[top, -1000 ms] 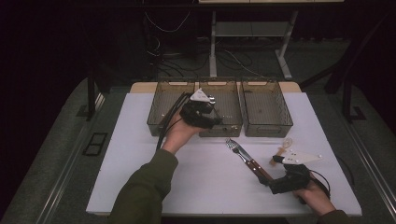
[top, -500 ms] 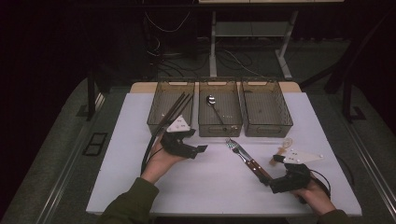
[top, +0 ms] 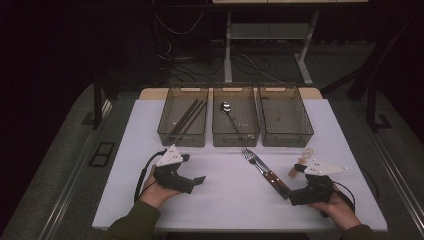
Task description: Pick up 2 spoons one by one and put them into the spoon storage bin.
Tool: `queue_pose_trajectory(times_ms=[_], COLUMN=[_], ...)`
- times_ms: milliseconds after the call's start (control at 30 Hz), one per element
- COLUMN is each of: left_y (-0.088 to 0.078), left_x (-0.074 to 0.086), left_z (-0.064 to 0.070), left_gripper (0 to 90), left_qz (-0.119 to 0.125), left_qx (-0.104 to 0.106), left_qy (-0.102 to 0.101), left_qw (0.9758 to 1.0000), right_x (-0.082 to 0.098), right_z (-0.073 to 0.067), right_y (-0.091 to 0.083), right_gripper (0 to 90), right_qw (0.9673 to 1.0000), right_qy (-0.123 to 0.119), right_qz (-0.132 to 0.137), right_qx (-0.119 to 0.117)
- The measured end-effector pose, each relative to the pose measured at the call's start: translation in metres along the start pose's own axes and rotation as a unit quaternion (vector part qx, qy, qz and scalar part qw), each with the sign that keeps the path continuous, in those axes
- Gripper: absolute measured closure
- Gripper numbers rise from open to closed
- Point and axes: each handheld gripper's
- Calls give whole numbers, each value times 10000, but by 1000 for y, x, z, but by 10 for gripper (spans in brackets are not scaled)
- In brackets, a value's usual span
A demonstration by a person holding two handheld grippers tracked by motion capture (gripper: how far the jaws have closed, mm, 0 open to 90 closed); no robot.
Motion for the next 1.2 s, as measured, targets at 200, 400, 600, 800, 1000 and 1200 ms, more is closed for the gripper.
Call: queue_pose_trajectory(times_ms=[200, 400, 600, 800, 1000, 1200], left_y=[-10, -15, -14, -12, -12, -11], left_x=[12, 17, 18, 20, 20, 21], left_z=[7, 13, 12, 11, 10, 10], left_gripper=[0, 0, 0, 0, 0, 0], left_qz=[12, -79, -98, -151, -132, -146], left_qx=[51, 53, 95, 108, 135, 157], left_qy=[-9, -78, -59, 4, 19, 14], left_qw=[10000, 9999, 9999, 9998, 9998, 9998], right_x=[-5, -16, -24, -31, -33, -30], right_z=[10, 25, 46, 75, 98, 116], right_y=[-11, -19, -19, -12, -7, -6], right_gripper=[12, 167, 384, 488, 538, 572], right_qw=[10000, 9998, 9987, 9950, 9914, 9870], right_qy=[16, 118, 363, 584, 717, 920], right_qz=[-4, -53, -129, -227, -318, -410], right_qx=[4, 152, 329, 772, 1045, 1249])
Point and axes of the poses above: each handheld gripper's, and its own axes: y roughly forward along the jaws, x roughly out of its underside, z roughly to its right, and after that the axes turned 1 degree about z, right-handed
